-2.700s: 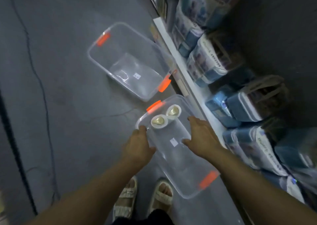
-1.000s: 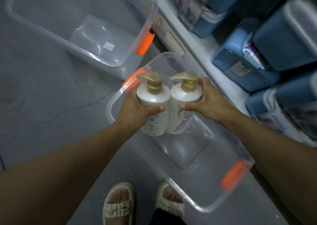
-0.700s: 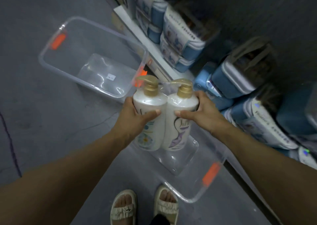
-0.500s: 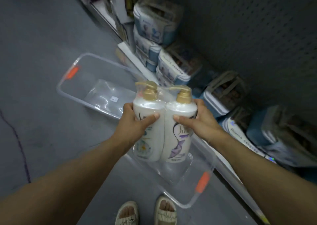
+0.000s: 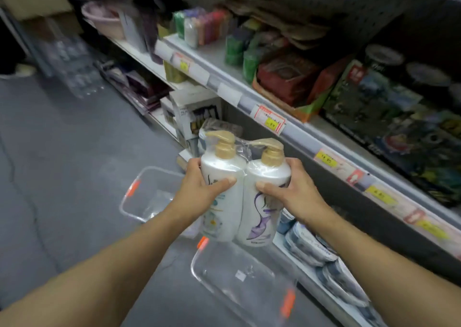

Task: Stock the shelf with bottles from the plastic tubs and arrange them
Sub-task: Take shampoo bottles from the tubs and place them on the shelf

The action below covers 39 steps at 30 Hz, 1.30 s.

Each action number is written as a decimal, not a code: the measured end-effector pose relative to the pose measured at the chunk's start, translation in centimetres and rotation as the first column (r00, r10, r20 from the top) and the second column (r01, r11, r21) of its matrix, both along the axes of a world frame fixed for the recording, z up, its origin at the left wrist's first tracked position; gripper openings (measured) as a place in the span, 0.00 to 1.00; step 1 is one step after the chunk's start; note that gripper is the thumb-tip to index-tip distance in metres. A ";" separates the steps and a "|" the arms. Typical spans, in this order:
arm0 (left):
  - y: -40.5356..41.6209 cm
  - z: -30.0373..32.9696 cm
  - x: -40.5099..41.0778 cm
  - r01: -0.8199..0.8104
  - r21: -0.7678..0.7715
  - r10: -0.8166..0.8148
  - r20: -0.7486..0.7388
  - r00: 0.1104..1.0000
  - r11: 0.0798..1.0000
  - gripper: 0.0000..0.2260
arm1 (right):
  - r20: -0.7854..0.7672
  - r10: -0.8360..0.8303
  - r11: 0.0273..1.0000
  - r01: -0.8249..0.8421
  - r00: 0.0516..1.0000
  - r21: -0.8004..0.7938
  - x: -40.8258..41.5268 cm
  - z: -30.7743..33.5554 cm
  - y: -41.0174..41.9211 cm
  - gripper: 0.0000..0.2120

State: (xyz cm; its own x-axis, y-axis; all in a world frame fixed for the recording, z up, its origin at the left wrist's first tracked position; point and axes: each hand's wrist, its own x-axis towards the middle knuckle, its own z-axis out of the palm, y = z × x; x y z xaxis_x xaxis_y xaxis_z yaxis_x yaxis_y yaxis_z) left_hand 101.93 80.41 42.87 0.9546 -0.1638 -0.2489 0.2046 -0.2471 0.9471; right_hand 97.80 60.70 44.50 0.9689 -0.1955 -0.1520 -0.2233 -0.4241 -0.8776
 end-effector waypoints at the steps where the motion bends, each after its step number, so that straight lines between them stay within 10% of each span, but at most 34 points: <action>1: 0.0 1.7 0.0 0.004 -0.009 -0.003 0.018 1.000 1.000 0.26 | 0.025 -0.013 1.000 0.013 1.000 -0.002 -0.3 1.7 0.1 0.26; 17: -7.3 23.6 -2.0 0.080 -0.296 -0.017 0.210 0.978 0.952 0.24 | 0.414 -0.325 0.946 0.296 0.850 0.136 -7.0 23.0 -3.6 0.26; 27: -13.6 32.4 -3.8 0.198 -0.349 -0.102 0.275 0.956 0.916 0.25 | 0.425 -0.148 0.988 0.154 0.893 0.020 -11.7 29.6 -8.7 0.55; 39: -23.4 39.3 -9.8 0.387 -0.366 -0.257 0.356 0.898 0.846 0.24 | 0.507 -0.321 0.901 0.423 0.800 -0.096 -19.4 35.7 -16.9 0.32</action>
State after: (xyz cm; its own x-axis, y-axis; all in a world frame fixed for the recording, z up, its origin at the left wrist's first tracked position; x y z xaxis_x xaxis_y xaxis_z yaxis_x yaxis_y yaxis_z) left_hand 92.12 57.03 82.13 0.8458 -0.4999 0.1863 -0.1085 0.1807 0.9775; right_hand 78.37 43.81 80.25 0.7572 -0.5318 0.3794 0.0157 -0.5658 -0.8244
